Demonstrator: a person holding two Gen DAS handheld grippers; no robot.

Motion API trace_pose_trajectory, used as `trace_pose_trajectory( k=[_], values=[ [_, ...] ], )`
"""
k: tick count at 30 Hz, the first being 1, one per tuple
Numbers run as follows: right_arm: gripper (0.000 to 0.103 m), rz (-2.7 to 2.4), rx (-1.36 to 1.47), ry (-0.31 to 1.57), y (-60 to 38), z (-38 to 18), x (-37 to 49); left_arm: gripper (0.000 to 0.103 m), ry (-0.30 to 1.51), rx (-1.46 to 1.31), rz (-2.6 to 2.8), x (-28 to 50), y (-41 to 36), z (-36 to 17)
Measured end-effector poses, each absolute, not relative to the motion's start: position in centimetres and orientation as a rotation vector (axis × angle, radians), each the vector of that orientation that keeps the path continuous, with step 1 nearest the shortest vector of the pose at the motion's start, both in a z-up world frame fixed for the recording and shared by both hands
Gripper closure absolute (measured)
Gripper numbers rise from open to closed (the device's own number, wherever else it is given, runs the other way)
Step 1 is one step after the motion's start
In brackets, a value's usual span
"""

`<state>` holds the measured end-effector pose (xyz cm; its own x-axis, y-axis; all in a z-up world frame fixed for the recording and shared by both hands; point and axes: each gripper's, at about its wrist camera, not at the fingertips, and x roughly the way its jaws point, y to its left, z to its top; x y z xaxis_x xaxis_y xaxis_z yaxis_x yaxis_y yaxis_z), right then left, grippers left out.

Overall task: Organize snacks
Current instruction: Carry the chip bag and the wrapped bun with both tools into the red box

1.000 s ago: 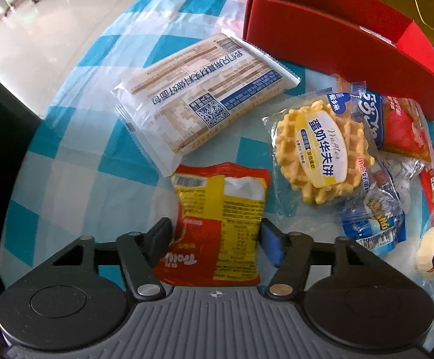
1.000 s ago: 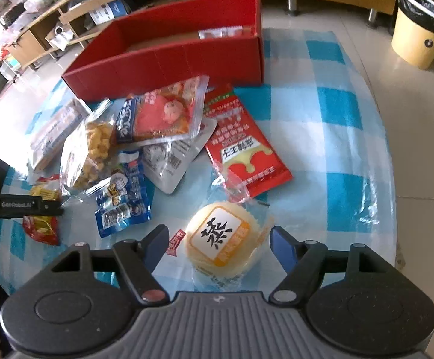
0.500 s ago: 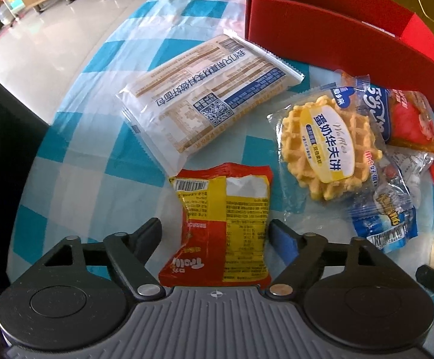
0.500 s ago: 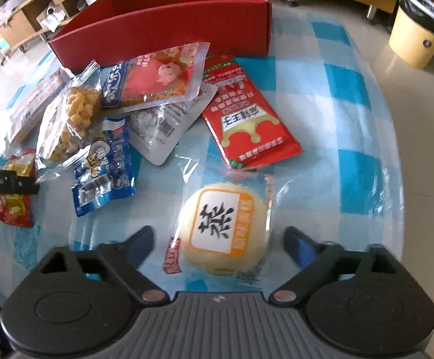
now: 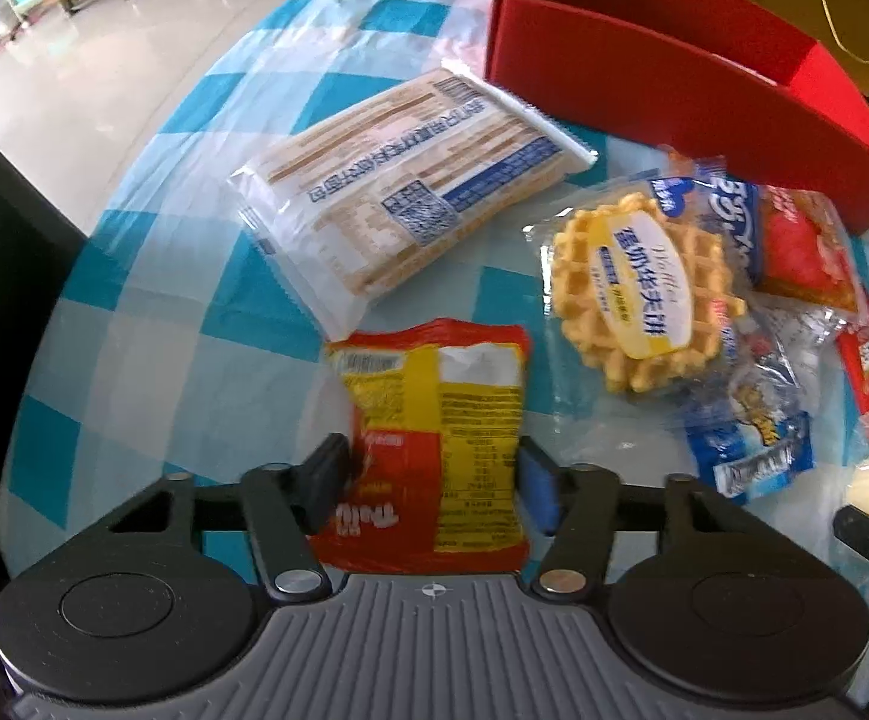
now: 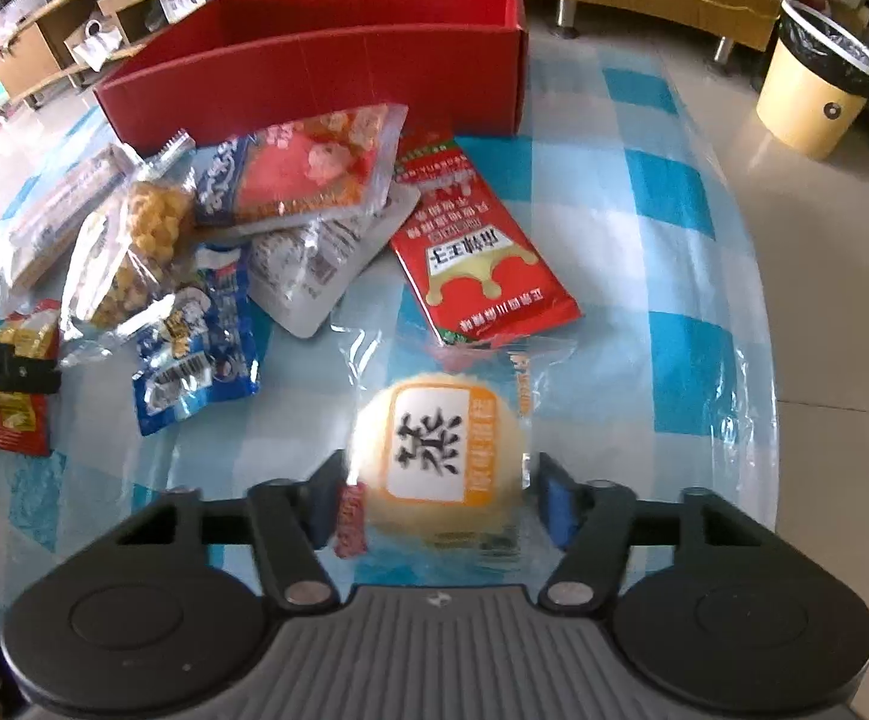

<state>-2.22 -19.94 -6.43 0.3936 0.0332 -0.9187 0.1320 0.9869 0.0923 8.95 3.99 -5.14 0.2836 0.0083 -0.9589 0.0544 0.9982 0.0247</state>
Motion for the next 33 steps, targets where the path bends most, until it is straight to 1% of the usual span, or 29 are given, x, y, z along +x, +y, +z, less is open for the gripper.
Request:
trace_pose_trajectory(
  k=[3, 12, 15, 23, 33],
  values=[
    [0.048, -0.051, 0.162, 1.163, -19.8, -6.3, -2.2, 0.041, 1.294, 0.052, -0.038, 8.8, 4.0, -5.1],
    [0.048, 0.019, 0.178, 1.1, -18.6, -4.6, -2.1, 0.041, 1.292, 0.018, -0.066, 8.1, 4.0, -4.2],
    [0.048, 0.025, 0.185, 1.09, -18.4, -4.3, -2.0, 0.045, 1.269, 0.017, -0.088, 7.7, 3.6, -3.4],
    [0.048, 0.034, 0.177, 1.054, -18.1, -3.6, -2.0, 0.045, 1.241, 0.053, -0.115, 7.0, 2.3, -2.9],
    [0.048, 0.062, 0.195, 1.028, -17.9, -2.7, -2.0, 0.046, 1.213, -0.013, -0.138, 6.6, 3.0, -1.2]
  ],
)
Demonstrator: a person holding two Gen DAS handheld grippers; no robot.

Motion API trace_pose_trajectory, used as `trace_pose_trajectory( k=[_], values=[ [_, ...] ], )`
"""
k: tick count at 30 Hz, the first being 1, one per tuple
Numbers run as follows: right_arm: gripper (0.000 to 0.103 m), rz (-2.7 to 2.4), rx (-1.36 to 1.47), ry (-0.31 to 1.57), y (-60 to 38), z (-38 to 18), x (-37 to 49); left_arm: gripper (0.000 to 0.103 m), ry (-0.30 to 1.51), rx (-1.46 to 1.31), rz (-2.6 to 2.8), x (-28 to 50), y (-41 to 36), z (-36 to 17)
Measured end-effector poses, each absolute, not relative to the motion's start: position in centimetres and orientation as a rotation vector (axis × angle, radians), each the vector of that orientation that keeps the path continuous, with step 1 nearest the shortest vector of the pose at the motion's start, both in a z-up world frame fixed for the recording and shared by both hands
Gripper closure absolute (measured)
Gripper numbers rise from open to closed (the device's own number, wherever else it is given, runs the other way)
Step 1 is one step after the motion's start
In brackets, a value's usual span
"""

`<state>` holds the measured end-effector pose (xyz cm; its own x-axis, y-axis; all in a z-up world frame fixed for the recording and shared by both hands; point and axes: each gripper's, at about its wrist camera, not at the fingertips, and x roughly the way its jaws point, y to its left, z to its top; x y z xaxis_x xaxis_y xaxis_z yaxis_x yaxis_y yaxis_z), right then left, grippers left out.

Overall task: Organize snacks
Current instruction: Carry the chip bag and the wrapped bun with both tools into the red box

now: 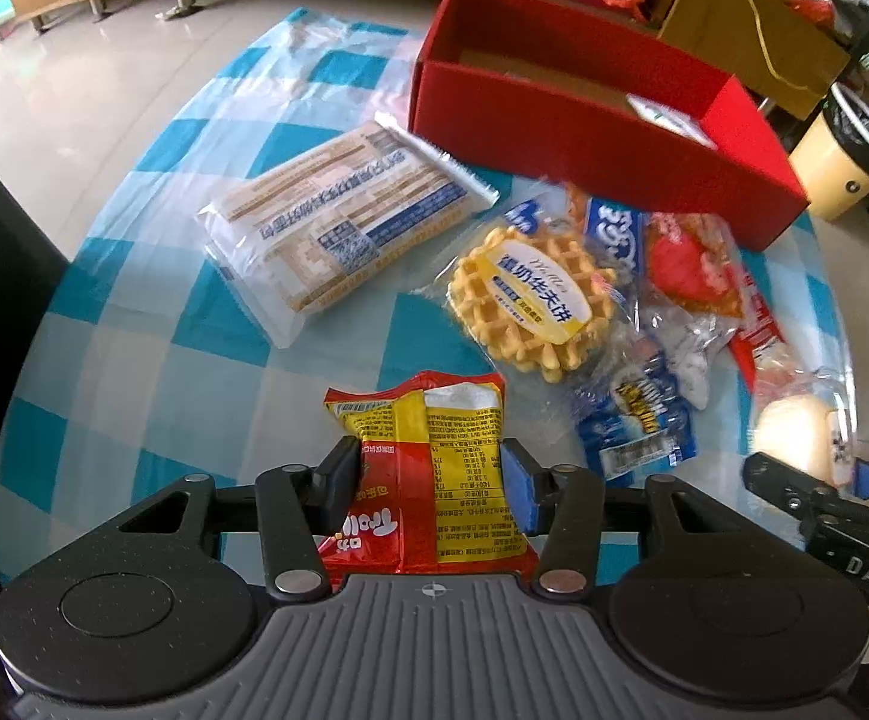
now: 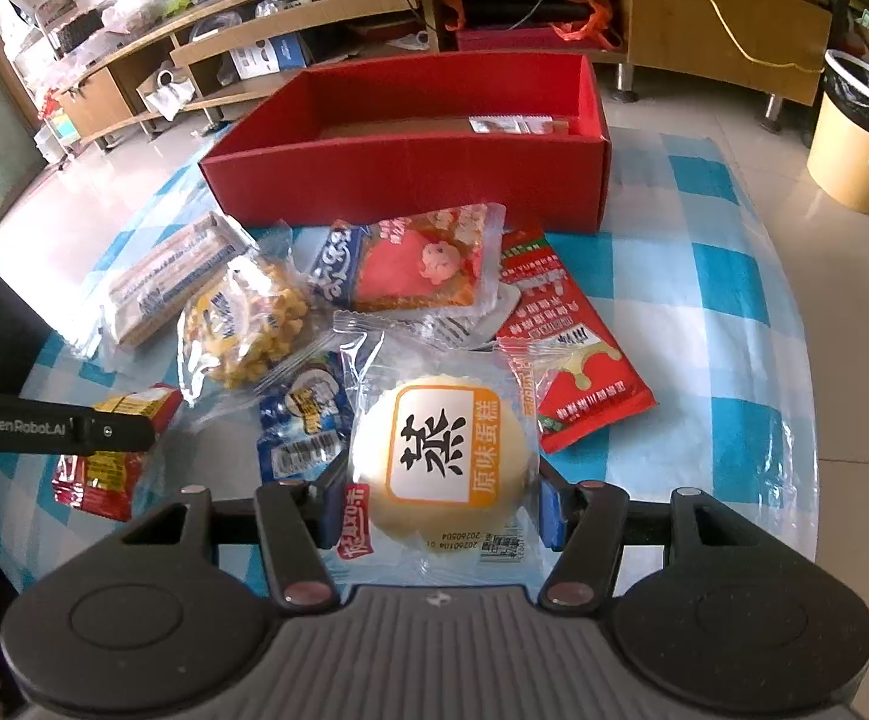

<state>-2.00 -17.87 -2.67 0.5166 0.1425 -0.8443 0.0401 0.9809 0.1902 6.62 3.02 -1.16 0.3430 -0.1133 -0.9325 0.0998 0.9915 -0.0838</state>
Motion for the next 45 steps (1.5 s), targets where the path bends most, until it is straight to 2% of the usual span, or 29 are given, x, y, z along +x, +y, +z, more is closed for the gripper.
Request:
trace_pose_trajectory(
  k=[22, 45],
  values=[
    [0.048, 0.11, 0.227, 0.943, -17.7, 0.0, -1.9, 0.045, 1.1, 0.011, -0.225, 5.0, -0.5, 2.3],
    [0.048, 0.071, 0.251, 0.844, -19.9, 2.9, 0.0, 0.045, 0.964, 0.085, -0.203, 6.8, -2.8, 5.1]
  ],
)
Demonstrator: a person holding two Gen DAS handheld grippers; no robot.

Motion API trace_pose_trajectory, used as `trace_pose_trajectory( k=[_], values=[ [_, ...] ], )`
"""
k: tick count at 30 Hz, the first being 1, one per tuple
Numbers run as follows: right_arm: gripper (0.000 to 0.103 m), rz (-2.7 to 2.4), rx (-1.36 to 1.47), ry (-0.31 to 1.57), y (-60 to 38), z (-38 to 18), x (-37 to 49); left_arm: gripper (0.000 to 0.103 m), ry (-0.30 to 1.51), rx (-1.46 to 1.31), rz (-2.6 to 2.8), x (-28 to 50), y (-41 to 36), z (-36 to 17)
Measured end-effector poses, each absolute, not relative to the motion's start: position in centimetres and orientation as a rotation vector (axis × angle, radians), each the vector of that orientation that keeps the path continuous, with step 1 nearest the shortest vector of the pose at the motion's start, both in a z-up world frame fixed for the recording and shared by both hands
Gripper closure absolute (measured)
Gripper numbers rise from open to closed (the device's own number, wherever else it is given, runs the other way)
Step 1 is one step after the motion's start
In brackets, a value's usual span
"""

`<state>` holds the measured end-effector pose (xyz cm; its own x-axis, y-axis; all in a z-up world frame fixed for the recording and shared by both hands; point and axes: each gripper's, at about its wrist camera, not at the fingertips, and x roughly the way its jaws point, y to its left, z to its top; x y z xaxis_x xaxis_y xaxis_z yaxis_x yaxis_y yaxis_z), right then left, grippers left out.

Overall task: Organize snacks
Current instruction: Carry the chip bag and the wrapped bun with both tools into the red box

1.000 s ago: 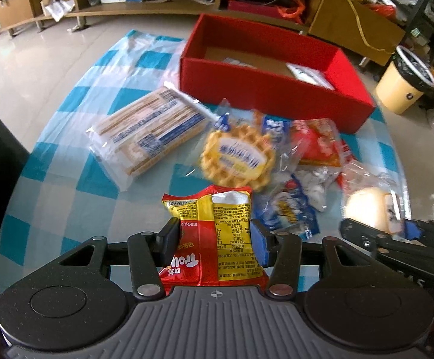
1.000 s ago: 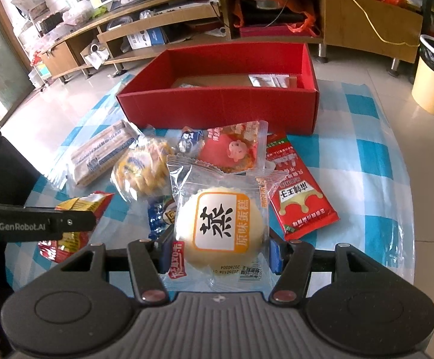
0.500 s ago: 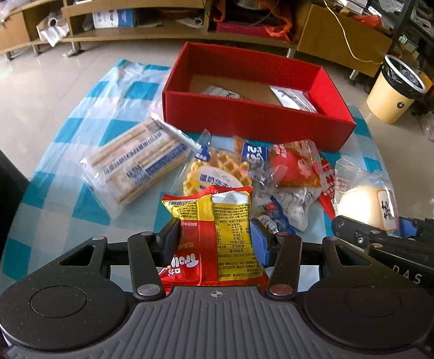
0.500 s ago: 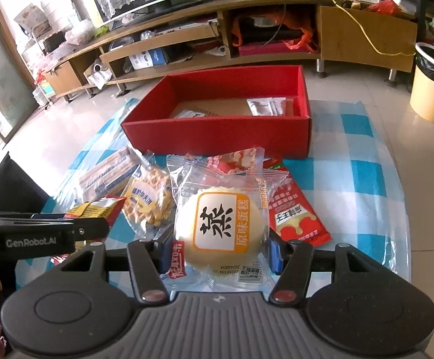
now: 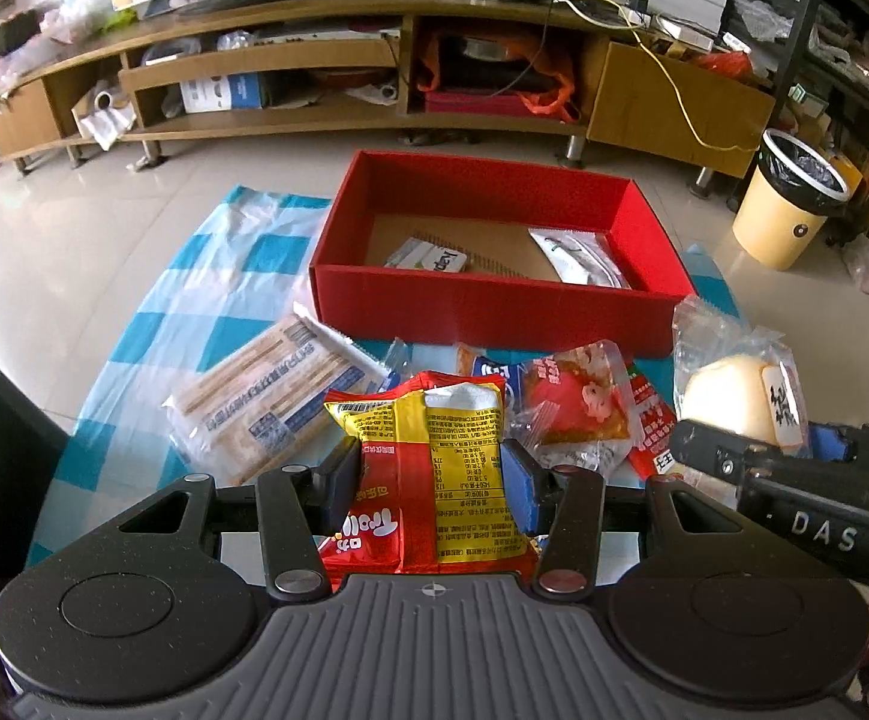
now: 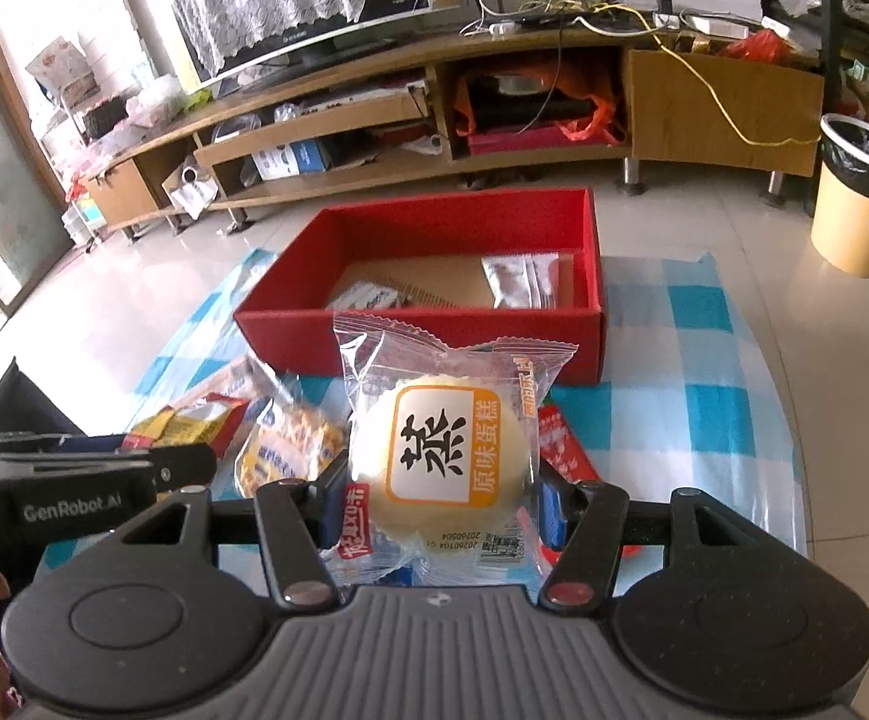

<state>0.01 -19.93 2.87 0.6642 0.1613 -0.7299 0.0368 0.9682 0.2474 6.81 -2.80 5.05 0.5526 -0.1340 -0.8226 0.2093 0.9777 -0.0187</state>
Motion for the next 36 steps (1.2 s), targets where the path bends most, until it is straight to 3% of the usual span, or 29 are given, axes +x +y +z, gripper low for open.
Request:
trace_pose_trajectory(
  k=[36],
  values=[
    [0.048, 0.057, 0.23, 0.813, -21.8, 4.0, 7.6, 0.045, 0.914, 0.161, -0.178, 14.9, -7.2, 5.4]
  ],
)
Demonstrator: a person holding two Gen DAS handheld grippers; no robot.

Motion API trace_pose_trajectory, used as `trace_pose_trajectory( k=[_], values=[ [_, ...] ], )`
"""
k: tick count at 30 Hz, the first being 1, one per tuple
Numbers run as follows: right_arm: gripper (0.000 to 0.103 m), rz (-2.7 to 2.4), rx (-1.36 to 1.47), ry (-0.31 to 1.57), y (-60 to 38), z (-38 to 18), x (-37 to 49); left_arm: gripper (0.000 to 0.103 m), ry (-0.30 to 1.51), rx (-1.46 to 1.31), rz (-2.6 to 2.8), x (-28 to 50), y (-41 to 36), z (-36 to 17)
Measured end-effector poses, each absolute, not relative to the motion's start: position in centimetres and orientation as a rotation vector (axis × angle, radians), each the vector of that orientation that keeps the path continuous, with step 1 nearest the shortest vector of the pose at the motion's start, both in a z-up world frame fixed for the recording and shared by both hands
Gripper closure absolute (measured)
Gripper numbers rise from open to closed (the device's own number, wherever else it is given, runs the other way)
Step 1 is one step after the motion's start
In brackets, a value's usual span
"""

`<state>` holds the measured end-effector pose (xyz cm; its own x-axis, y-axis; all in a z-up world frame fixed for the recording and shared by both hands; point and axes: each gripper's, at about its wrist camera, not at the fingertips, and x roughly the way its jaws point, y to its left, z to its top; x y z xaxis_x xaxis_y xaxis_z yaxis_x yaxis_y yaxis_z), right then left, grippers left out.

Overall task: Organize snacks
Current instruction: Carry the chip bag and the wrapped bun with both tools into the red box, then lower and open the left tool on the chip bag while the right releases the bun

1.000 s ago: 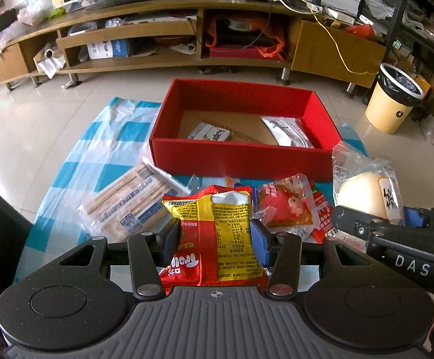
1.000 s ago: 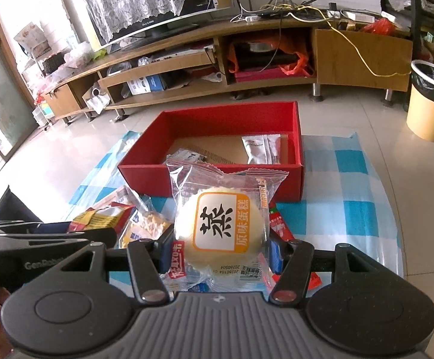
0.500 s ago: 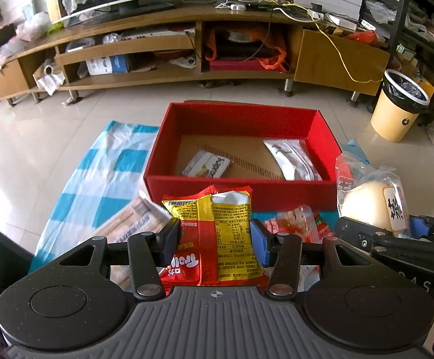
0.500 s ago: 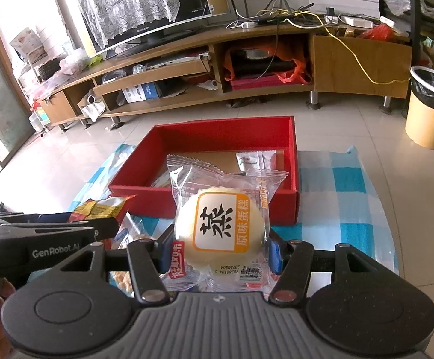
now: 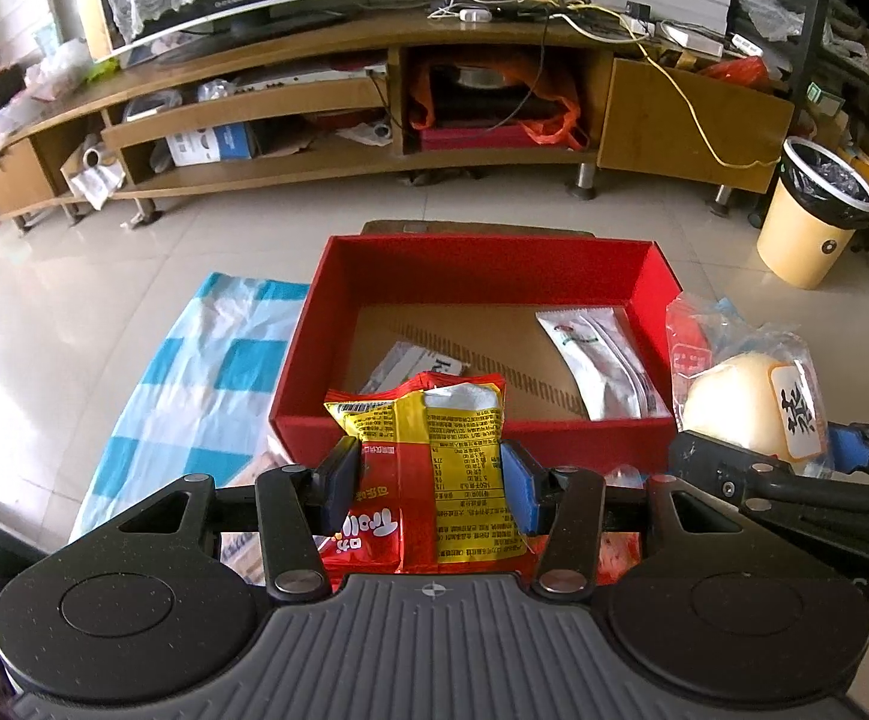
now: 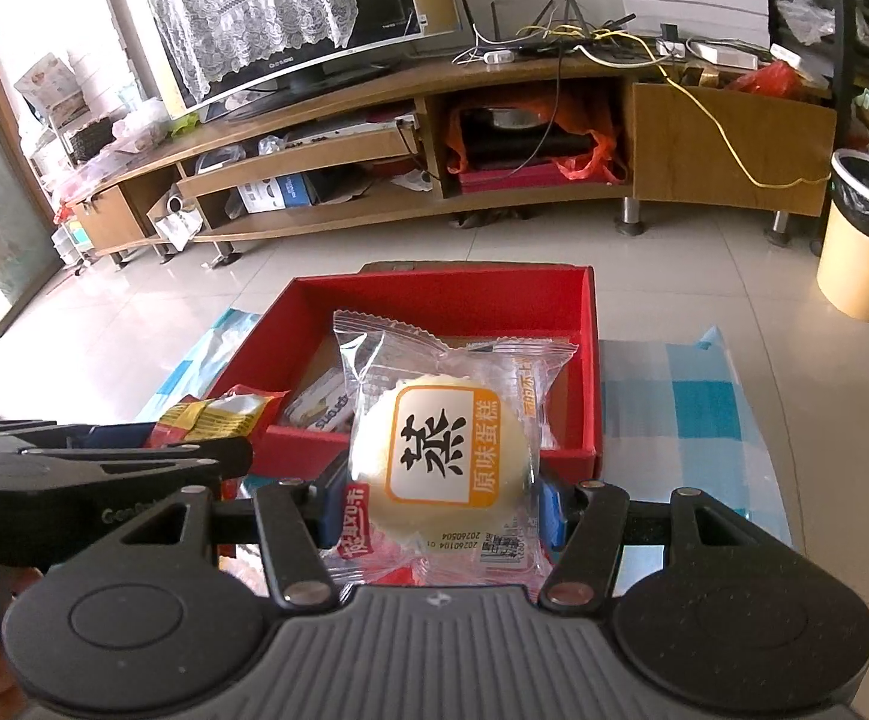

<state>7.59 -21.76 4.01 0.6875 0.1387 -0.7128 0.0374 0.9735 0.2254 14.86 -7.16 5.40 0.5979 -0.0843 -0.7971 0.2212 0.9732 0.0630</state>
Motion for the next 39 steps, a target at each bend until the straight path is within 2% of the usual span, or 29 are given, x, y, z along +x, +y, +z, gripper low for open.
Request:
trace_pose_trajectory(
  k=[17, 39],
  values=[
    [0.048, 0.044, 0.216, 0.833, -22.5, 2.8, 12.8, 0.045, 0.919, 0.191, -0.144, 19.6, -9.0, 3.9],
    [0.048, 0.067, 0.239, 0.948, -22.2, -3.6, 20.8, 0.043, 1.007, 0.226, -0.064, 26.0, -8.8, -1.5]
  ],
)
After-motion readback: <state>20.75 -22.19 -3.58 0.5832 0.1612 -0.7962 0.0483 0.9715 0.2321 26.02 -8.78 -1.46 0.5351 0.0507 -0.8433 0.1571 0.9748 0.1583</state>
